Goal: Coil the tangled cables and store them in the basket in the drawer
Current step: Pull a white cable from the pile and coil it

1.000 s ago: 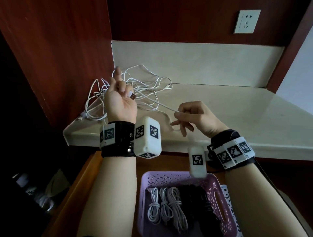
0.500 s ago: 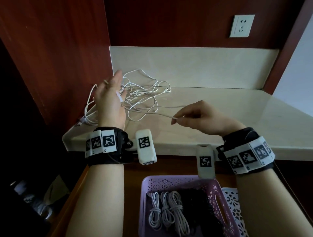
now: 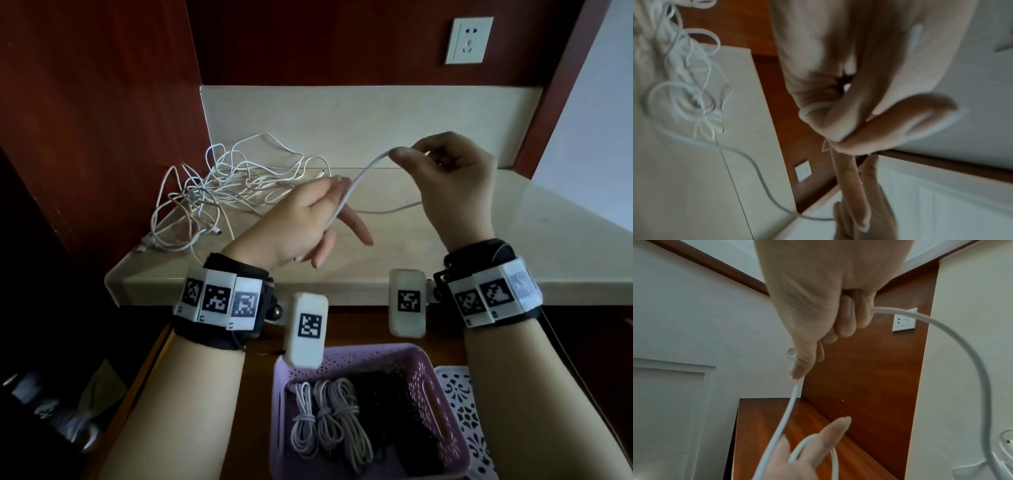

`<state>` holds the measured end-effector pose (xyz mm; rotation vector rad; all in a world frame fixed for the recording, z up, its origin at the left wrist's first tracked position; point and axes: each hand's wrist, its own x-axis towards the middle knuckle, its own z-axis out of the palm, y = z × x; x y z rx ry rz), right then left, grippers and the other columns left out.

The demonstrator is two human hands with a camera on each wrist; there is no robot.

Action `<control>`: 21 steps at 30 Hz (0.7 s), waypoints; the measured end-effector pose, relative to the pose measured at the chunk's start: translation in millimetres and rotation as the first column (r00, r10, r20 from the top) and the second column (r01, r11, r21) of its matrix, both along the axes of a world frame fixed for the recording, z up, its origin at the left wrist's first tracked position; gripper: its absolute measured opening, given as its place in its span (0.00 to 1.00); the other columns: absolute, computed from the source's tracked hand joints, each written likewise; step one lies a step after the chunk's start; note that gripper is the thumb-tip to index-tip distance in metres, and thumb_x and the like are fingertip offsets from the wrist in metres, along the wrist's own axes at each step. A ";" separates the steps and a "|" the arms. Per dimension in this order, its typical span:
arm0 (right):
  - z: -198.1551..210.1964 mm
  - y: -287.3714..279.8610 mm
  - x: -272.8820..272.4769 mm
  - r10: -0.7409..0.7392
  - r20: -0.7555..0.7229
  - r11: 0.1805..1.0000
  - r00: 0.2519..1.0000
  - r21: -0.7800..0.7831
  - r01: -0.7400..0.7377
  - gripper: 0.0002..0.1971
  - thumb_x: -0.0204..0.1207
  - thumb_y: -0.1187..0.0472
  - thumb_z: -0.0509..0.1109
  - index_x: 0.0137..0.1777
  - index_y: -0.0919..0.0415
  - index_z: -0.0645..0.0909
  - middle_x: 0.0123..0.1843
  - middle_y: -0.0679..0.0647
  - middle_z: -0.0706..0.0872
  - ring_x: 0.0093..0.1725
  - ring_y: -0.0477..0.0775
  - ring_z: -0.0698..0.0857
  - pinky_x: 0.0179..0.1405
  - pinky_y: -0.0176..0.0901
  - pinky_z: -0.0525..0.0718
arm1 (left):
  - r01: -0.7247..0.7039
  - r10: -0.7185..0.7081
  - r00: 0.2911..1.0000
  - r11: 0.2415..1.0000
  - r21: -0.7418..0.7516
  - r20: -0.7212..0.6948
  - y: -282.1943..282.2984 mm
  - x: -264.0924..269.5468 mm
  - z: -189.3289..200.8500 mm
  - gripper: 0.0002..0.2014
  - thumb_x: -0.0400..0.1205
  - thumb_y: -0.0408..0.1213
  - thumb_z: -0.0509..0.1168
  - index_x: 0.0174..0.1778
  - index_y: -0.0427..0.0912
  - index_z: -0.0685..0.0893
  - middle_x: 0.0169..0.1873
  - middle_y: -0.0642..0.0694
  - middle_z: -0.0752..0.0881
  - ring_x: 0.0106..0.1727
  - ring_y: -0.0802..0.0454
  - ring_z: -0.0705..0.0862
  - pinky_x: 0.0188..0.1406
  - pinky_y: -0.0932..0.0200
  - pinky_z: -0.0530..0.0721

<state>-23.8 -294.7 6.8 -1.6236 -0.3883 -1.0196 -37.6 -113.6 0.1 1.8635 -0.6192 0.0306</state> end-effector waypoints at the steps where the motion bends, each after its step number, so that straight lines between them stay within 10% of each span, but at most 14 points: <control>1: 0.5 -1.7 0.5 -0.027 0.012 0.999 1.000 0.032 0.026 0.12 0.67 0.58 0.81 0.30 0.54 0.79 0.25 0.48 0.77 0.26 0.39 0.71 0.27 0.30 0.70 | 0.051 -0.053 0.998 0.998 -0.049 -0.046 -3.1 -5.4 1.7 0.19 0.90 0.44 0.45 0.65 0.34 0.72 0.37 0.42 0.91 0.10 0.53 0.68 0.09 0.69 0.56; 9: -1.1 -4.8 6.2 0.134 -0.139 0.966 0.981 0.240 -0.098 0.12 0.71 0.57 0.78 0.30 0.56 0.81 0.22 0.44 0.72 0.24 0.43 0.68 0.27 0.34 0.69 | 0.330 -0.369 0.923 0.903 -0.275 -0.106 -9.4 -12.9 3.9 0.20 0.90 0.42 0.47 0.70 0.33 0.73 0.31 0.39 0.88 0.08 0.58 0.66 0.06 0.73 0.53; 16: -22.2 32.0 13.4 0.260 -0.319 0.962 0.911 0.009 -0.272 0.13 0.82 0.56 0.65 0.42 0.62 0.87 0.22 0.53 0.67 0.19 0.41 0.65 0.20 0.30 0.64 | 0.273 -0.489 0.866 0.640 -0.718 -0.107 1.5 -6.5 7.3 0.19 0.87 0.38 0.47 0.51 0.30 0.81 0.22 0.39 0.85 0.07 0.59 0.70 0.05 0.75 0.61; 21: -27.2 48.5 6.3 0.237 -0.312 0.939 0.920 -0.168 -0.299 0.19 0.84 0.55 0.61 0.32 0.40 0.84 0.22 0.55 0.70 0.20 0.44 0.67 0.23 0.32 0.66 | 0.268 -0.609 0.788 0.467 -0.842 -0.087 15.1 -0.9 12.2 0.21 0.87 0.40 0.48 0.49 0.27 0.81 0.27 0.37 0.87 0.09 0.55 0.75 0.04 0.70 0.69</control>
